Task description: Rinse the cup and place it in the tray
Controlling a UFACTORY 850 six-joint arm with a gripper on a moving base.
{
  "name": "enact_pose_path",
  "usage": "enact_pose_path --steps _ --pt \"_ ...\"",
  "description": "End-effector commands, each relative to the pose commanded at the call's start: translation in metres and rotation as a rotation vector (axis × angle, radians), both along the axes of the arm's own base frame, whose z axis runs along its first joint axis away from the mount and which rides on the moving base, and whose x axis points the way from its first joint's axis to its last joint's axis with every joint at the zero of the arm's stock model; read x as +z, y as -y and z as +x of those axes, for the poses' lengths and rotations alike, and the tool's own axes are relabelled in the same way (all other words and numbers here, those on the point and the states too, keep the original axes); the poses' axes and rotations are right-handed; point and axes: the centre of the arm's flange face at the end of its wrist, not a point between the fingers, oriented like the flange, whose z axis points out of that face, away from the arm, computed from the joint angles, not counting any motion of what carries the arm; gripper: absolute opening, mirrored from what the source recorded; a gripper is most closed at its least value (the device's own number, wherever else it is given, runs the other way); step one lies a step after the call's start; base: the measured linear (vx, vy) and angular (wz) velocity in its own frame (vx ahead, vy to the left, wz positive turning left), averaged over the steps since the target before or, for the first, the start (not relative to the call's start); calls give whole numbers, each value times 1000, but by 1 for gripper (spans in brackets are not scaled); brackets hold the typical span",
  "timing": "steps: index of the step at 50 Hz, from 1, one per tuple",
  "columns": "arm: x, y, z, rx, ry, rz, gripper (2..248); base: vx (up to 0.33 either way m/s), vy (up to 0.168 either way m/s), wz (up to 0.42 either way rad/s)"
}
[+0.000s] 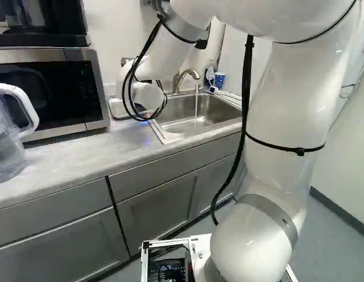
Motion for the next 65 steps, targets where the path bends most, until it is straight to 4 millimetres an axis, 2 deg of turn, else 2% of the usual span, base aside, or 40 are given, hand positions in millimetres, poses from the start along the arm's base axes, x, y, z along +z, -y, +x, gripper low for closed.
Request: enact_pose_path --steps 23,24,29,30,34,35,39,40,65 --pt "-1 0 0 4 -14 -3 124 0 0 0" --pt "-1 0 0 4 -14 -3 140 0 0 0" --pt "-1 0 0 4 -14 -3 140 0 0 0" --pt "-1 0 0 4 -14 -3 173 0 0 0" --pt "-1 0 0 4 -14 -3 173 0 0 0" --pt "-1 0 0 4 -14 -3 208 0 0 0" --pt "-1 0 0 4 -14 -3 208 0 0 0" --pt "-1 0 0 4 -13 -3 243 0 0 0" --pt "23 1 -2 4 26 22 247 0 0 0"
